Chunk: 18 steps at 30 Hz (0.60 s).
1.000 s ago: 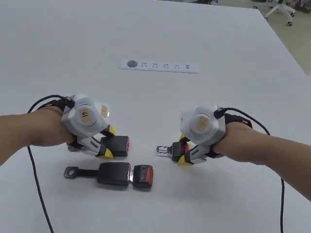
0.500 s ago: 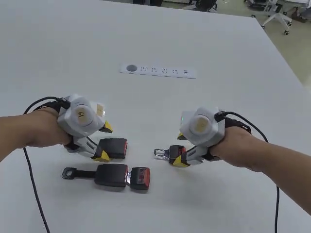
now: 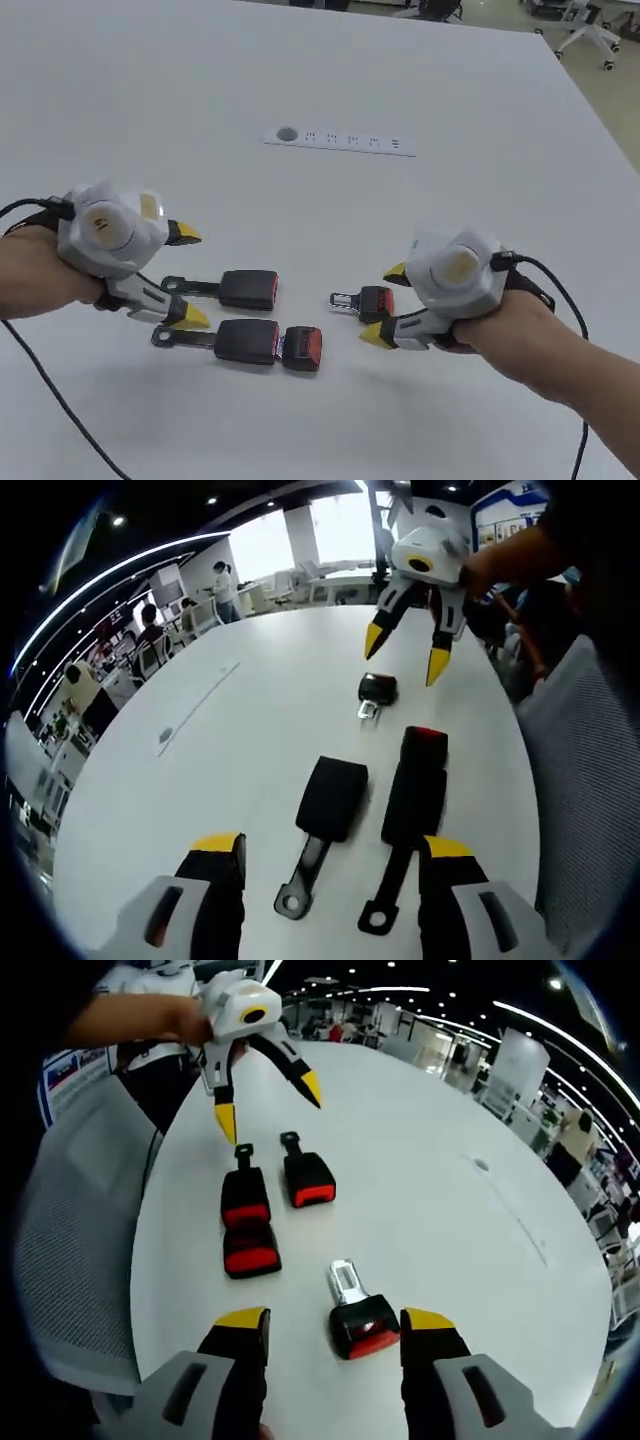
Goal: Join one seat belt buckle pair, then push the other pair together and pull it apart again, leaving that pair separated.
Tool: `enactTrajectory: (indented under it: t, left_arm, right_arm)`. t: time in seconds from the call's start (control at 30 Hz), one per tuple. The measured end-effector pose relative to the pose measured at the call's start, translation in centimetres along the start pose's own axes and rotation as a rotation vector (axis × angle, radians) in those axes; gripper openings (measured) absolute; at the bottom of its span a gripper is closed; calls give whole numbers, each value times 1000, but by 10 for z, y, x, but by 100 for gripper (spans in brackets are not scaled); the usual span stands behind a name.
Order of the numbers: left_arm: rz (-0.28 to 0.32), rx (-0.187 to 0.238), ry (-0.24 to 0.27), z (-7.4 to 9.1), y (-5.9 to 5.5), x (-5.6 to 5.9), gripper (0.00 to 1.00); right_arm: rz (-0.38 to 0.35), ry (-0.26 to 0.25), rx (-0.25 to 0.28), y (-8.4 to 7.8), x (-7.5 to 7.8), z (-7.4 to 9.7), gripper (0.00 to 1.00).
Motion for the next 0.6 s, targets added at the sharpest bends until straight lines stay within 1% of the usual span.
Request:
enactTrajectory:
  t: [0.03,0.07,0.1,0.13,0.17,0.2,0.23,0.27,0.33,0.4,0.43,0.47,0.5,0.57,0.6]
  left_arm:
    - [13,2,9,2,-8,-3,73]
    - [38,8,23,8,-14,-2,75]
    - [44,7,29,13,-14,5,77]
    - [45,6,36,18,-18,10,78]
    - [55,5,45,22,-19,14,80]
    - [79,4,52,26,-28,13,81]
    - [88,8,55,28,-34,12,82]
    - [103,8,70,33,-37,16,84]
    - [123,12,82,40,-40,24,85]
    - [144,20,84,44,-44,28,86]
    - [151,20,80,43,-55,23,86]
    - [151,18,81,44,-58,25,86]
    - [152,13,81,46,-58,32,86]
    - [159,10,79,49,-64,35,88]
    - [166,11,80,49,-69,35,89]
  right_arm:
    - [-24,-5,8,-2,-4,3,52]
    - [-35,-5,11,-2,-7,6,53]
    - [-42,-11,18,-4,-11,9,53]
    - [-46,-15,21,-6,-13,10,54]
    - [-57,-15,22,-8,-16,13,54]
    - [-73,-21,25,-9,-20,15,55]
    - [-83,-25,27,-11,-23,19,57]
    - [-86,-27,29,-13,-25,21,57]
    - [-92,-31,26,-15,-30,24,58]
    - [-107,-38,21,-19,-36,28,60]
    - [-113,-40,20,-21,-38,30,61]
    - [-120,-43,19,-23,-40,31,63]
    - [-133,-47,16,-24,-43,33,64]
    - [-145,-54,16,-25,-47,36,67]
    - [-164,-62,24,-26,-49,38,69]
Point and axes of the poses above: the centre of the closed fingertips' face, and the gripper's own axes: z roughly backward along the fingers, x roughly to its right, y roughly out of its top, the point moved 10 cm from there along z, roughly backward along the fingers, and after that the axes turned 9 degrees about z, right-handed, at the moved point
